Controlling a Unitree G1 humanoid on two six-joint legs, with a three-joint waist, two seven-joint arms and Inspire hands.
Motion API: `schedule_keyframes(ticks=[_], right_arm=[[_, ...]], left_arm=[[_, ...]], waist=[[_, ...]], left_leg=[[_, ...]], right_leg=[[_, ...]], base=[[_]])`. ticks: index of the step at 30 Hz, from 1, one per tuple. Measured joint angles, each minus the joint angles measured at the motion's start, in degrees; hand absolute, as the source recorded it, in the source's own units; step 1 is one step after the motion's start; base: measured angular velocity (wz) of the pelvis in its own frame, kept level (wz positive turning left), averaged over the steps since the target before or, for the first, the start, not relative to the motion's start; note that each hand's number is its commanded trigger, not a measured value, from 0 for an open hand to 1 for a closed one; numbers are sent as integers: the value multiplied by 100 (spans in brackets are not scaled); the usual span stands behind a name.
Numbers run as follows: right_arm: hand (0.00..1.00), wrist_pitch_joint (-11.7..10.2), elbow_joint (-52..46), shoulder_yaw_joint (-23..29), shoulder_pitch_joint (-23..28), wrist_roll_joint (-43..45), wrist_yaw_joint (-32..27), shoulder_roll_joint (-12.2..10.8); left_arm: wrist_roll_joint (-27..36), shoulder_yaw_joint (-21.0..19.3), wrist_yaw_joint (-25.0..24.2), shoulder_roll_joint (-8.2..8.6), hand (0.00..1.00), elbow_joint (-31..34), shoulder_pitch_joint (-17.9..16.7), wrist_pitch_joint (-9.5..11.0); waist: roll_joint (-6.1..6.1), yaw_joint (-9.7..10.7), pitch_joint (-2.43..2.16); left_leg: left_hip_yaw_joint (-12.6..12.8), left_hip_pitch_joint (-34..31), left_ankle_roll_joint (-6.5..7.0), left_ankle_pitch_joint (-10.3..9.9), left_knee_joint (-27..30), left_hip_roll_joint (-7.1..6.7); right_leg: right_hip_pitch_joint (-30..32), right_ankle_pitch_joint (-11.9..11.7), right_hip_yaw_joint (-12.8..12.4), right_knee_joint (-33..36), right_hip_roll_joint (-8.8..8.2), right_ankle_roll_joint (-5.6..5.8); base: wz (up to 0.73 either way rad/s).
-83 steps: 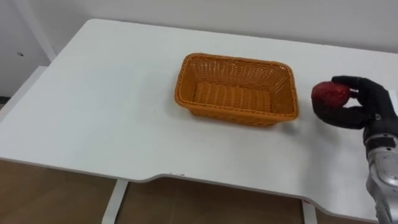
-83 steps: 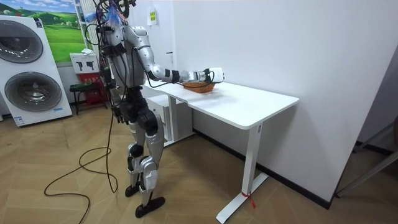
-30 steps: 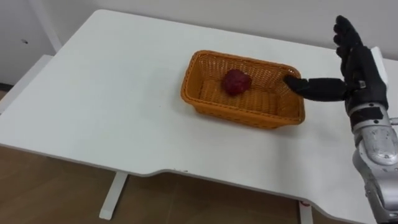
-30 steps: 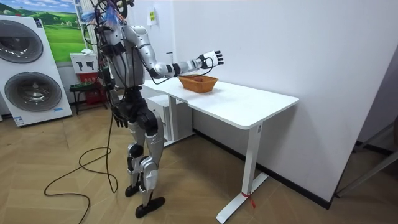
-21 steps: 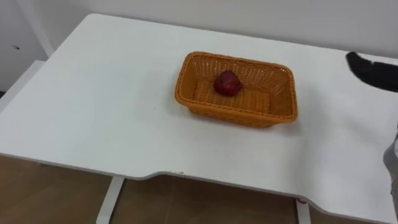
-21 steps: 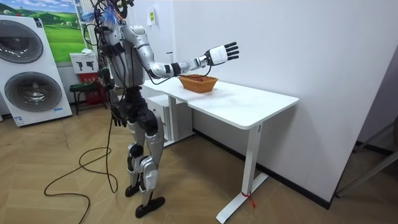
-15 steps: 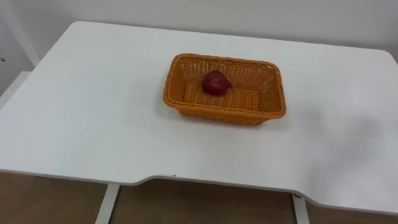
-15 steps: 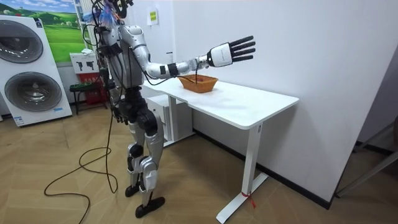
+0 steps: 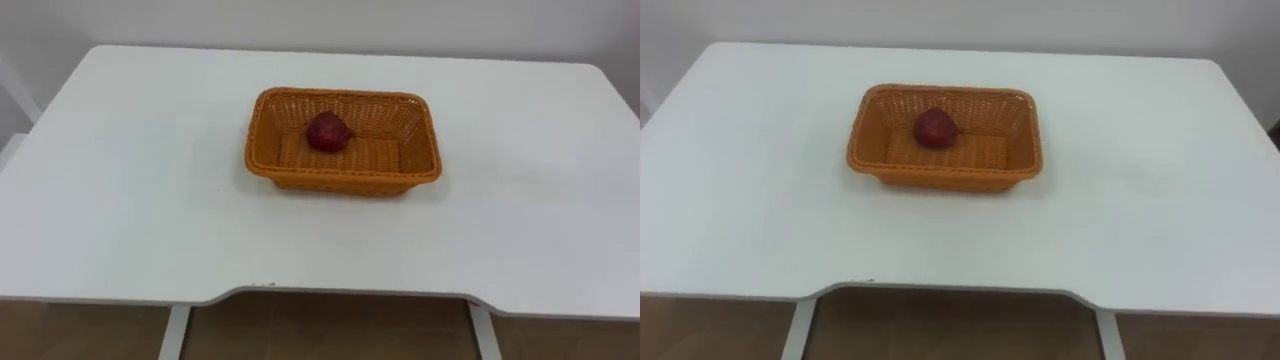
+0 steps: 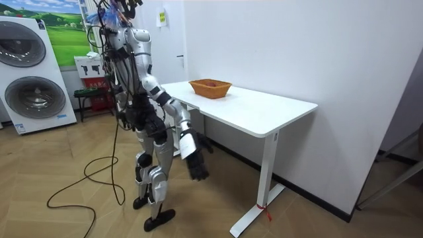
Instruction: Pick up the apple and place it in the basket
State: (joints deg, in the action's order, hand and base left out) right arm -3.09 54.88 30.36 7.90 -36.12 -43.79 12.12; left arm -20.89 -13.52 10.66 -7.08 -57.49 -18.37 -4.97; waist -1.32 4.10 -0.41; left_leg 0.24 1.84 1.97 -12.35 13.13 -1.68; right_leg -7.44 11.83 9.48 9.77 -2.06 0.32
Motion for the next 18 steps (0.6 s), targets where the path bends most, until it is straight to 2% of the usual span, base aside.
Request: schedule_keyframes(ticks=[2,3,6,8,10,11,14,18], right_arm=[[0,185,490,-107,128,-81,231,-316],[0,194,575,-124,150,-83,305,-360],[0,195,1068,-465,247,-24,736,-378],[0,201,1291,-899,288,196,1108,-366],[0,205,1403,-1243,301,329,1426,-360],[0,268,1428,-1347,306,451,1658,-370],[0,398,1558,-1489,240,795,2202,-397],[0,451,1626,-2019,228,1178,2738,-374]], left_arm=[[-6,-218,0,72,0,-1,16,13],[-6,-247,0,94,0,-20,27,20],[-6,-246,-5,139,0,-106,82,35],[-2,-246,-11,140,0,-106,128,34],[-2,-213,-9,137,0,-128,136,33],[-2,-190,-10,145,0,-129,143,33],[-3,-190,-10,150,0,-191,163,31],[4,-163,-11,150,0,-231,200,16]], waist=[[-10,-41,4],[-10,-50,5],[-47,-108,12],[-72,-217,33],[-84,-271,37],[-69,-266,27],[-43,-253,37],[42,-300,56]], left_leg=[[35,64,-19,18,-48,6],[56,65,-19,18,-47,11],[88,80,-7,8,-39,5],[151,110,0,2,-50,7],[122,101,6,-1,-42,1],[108,74,10,-3,-30,-6],[105,78,10,-5,-32,-6],[99,94,9,-5,-47,-1]], right_leg=[[-7,26,-113,4,13,-27],[4,29,-140,4,17,-28],[28,38,-161,-8,12,-12],[43,33,-307,1,24,-8],[43,28,-313,-12,20,-2],[27,25,-290,-14,15,2],[0,22,-223,-12,14,3],[-4,23,-209,-5,15,3]], base=[[-13],[-14],[-7],[-13],[-2],[7],[7],[1]])
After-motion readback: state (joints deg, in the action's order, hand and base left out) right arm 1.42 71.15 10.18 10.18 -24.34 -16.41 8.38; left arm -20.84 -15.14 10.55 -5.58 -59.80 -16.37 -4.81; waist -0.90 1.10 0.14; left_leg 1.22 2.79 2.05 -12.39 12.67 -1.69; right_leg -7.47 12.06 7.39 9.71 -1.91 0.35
